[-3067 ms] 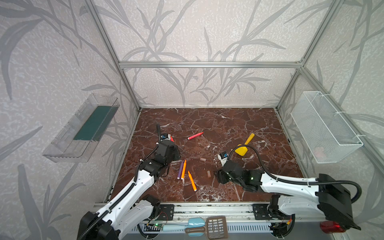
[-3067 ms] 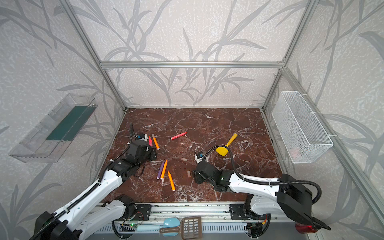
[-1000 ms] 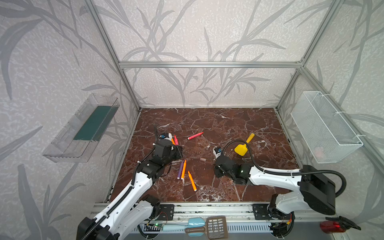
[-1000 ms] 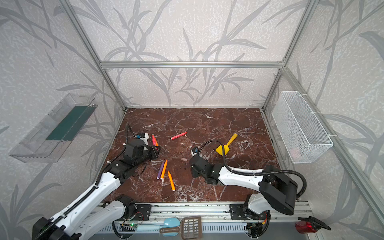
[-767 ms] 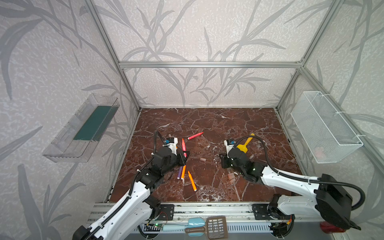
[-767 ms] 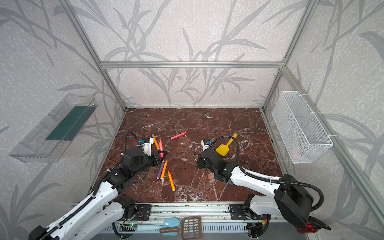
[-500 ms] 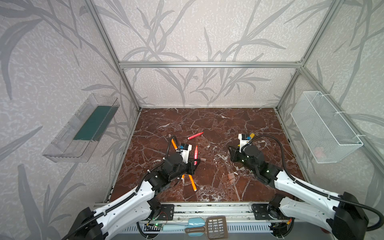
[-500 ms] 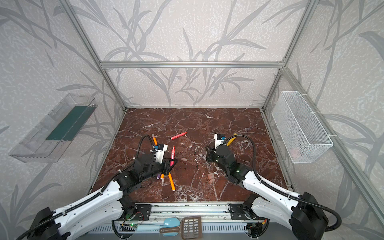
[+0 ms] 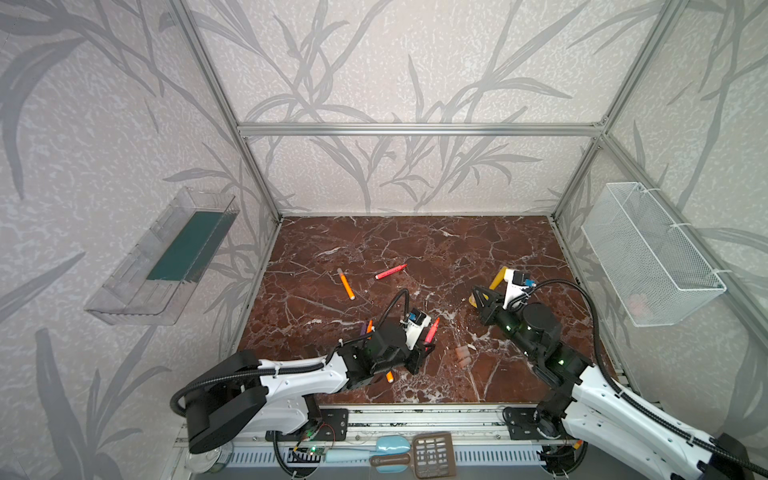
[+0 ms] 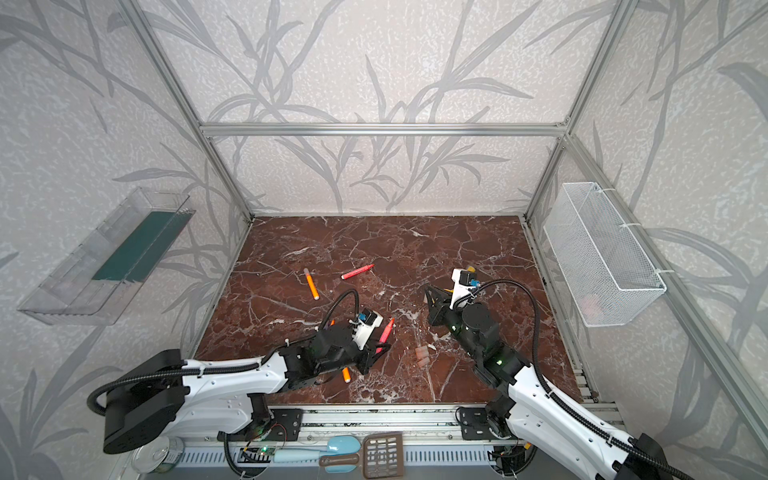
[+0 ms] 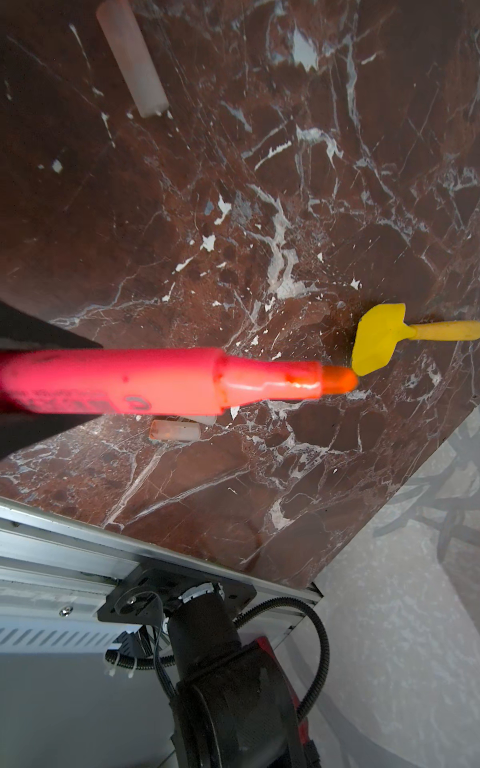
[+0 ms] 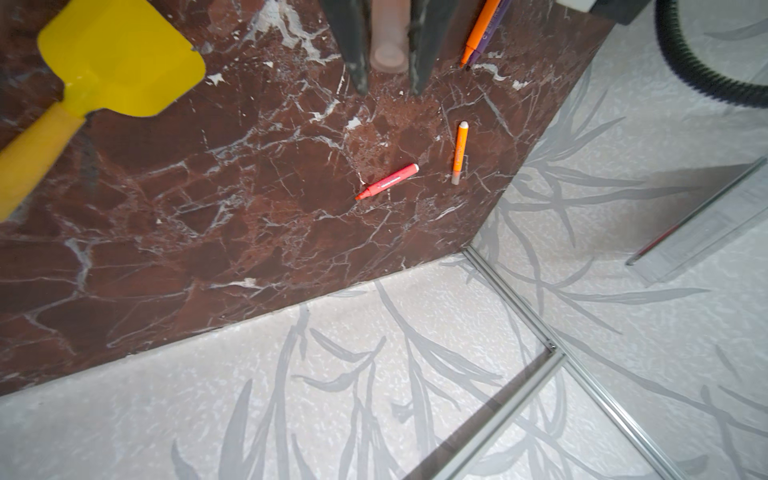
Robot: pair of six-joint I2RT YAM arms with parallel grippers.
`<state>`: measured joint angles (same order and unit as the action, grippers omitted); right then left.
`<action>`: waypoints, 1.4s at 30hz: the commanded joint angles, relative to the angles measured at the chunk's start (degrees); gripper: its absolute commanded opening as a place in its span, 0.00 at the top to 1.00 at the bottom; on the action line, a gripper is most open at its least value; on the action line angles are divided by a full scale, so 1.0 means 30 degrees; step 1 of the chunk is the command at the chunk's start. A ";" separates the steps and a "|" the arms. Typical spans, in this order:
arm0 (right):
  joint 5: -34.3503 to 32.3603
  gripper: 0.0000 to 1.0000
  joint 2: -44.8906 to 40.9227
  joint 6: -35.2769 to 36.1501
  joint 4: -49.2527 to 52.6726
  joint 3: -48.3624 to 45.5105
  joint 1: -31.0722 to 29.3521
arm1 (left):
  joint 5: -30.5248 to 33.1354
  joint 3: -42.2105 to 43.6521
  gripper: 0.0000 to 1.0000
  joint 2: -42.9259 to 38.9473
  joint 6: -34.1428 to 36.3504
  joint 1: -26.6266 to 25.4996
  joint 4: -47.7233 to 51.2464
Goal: Insert the pens into the pen caps
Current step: 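Carry the cap to the marker tip while the left gripper raises the marker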
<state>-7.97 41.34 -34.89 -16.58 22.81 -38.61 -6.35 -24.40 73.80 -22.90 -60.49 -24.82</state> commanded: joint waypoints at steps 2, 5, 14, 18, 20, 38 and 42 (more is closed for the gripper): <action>0.0827 1.00 -0.0480 -0.0392 -0.1218 -0.0688 0.0067 | 0.0401 -0.0830 1.00 0.1284 0.1074 -0.0652 -0.2699; 0.1231 1.00 -0.0111 -0.1091 -0.1206 -0.0714 0.0067 | 0.0509 -0.1291 1.00 0.1745 0.1487 -0.1148 -0.2863; 0.3370 1.00 0.3053 -0.1973 -0.3262 -0.0219 0.0063 | 0.0955 -0.1699 1.00 0.3286 0.1102 -0.1276 -0.4848; 0.3786 1.00 0.4410 -0.2150 -0.4366 -0.0282 0.0052 | 0.0974 -0.1451 1.00 0.3544 0.1128 -0.1254 -0.5626; 0.4062 1.00 0.4953 -0.2486 -0.5221 -0.0467 0.0067 | 0.0974 -0.1446 1.00 0.3680 0.1084 -0.1254 -0.5894; 0.3681 1.00 0.3412 -0.3139 -0.5119 -0.1324 0.0038 | 0.2102 -0.1479 1.00 0.3769 0.0786 -0.1260 -0.5629; 0.3837 1.00 0.3298 -0.3465 -0.5315 -0.1530 0.0023 | 0.1920 -0.1391 1.00 0.3438 0.0718 -0.1281 -0.5704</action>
<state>4.10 51.81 -44.58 -32.01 19.18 -38.61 -1.52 -28.14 85.58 -20.36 -64.12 -39.92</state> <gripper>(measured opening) 0.153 0.157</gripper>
